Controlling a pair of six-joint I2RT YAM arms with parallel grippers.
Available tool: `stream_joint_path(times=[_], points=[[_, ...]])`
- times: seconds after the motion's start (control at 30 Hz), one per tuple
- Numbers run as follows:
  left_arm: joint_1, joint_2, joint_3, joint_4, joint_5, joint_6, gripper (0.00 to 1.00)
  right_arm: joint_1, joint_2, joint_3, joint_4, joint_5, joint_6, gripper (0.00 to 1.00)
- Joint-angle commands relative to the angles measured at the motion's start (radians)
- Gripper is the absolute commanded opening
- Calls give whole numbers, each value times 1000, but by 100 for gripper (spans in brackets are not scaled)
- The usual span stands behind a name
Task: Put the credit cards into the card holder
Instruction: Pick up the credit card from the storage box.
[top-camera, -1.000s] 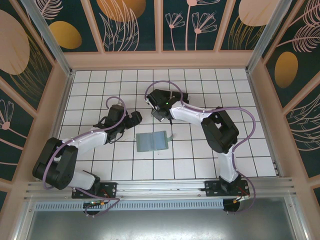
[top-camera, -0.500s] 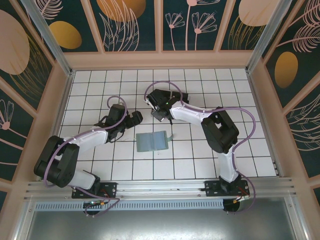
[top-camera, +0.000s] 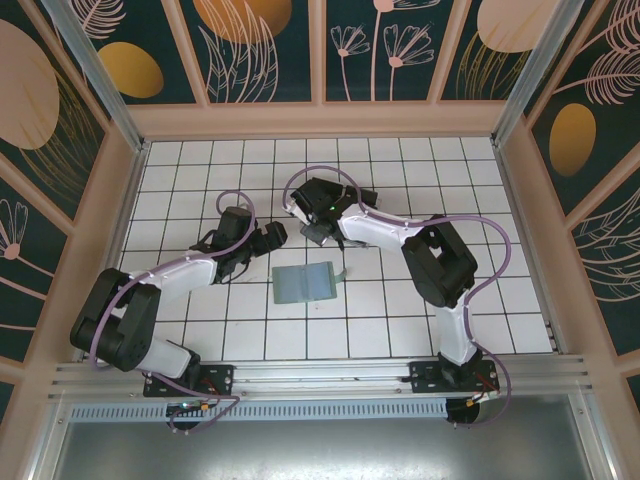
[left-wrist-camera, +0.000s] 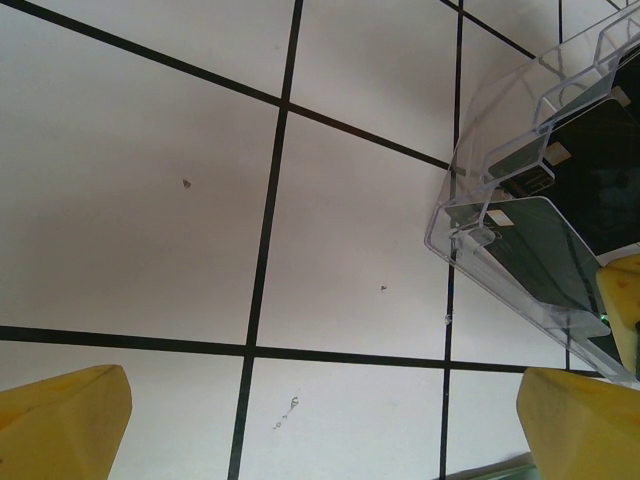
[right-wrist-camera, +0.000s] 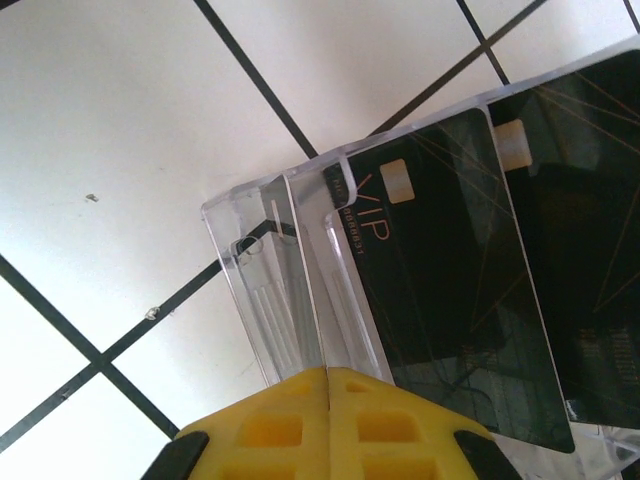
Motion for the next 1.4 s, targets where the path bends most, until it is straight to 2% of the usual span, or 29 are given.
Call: stream_joint_path(times=[0.0,0.6,0.77,0.9,1.07,1.23,1.37], points=[[7,11,26,1,18,25,98,7,-63,10,20,-32,-49,0],[7,-13,46,-24,-31,22,98,7,-154,38,-20,-99,-15,0],[7,-80,35,-58,-76,27,98,9,-202,46,-34,-92,70,0],[7,-142,21,-114,-97,47,98,15,-273,9,-22,-105,198,0],[7,-219,-32,-151,-72,50,99,16,-427,-150,87,-207,406,0],[-1,-289,-130,-138,1,8,98,9,-603,-405,285,-344,641,0],[-74,-353,-209,-131,-20,-24,98,8,-729,-645,509,-453,815,0]])
